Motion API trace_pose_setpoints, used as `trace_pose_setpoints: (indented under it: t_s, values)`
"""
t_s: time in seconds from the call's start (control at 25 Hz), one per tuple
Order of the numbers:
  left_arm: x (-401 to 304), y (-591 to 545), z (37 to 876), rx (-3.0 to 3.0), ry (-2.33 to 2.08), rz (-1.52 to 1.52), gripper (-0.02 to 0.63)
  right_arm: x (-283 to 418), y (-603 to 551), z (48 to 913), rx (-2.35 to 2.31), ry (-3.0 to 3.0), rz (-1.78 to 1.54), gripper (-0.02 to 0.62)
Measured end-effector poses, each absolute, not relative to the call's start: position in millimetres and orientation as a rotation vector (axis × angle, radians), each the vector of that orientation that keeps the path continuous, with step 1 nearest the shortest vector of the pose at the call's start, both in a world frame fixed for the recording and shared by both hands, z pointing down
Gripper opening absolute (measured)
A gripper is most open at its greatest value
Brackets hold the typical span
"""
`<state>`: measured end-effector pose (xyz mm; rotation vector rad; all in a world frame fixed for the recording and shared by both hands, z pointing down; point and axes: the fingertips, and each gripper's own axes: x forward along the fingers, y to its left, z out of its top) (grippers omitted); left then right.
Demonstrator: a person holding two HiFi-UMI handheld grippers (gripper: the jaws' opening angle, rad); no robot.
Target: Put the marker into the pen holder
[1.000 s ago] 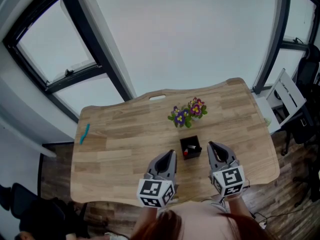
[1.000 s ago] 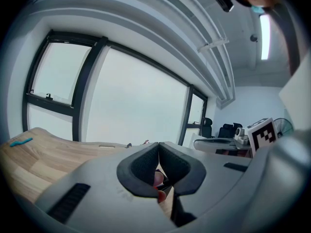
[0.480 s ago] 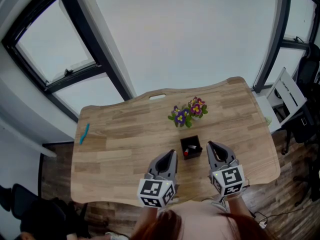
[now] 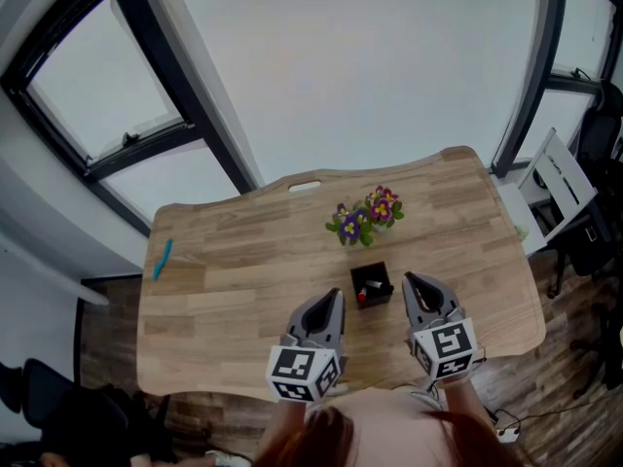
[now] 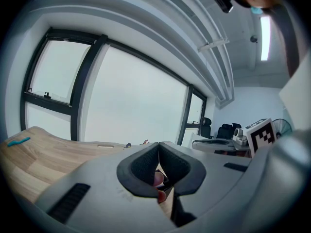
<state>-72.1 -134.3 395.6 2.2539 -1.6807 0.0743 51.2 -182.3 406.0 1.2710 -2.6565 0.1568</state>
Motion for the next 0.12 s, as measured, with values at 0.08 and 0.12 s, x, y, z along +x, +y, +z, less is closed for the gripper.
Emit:
trace_pose_setpoints:
  t_s: [0.08,0.12]
  values:
    - [-72.9,-134.8,396.1,2.255,-1.68,0.074,0.002,50.4,-182.6,406.6,1.271,-2.657,0.155,0.0]
    - [-73.3,-135.1,396.3,2.255,-1.68,0.074,0.002,50.0,-182.9,406.7,1.272,-2.657,0.155,0.0]
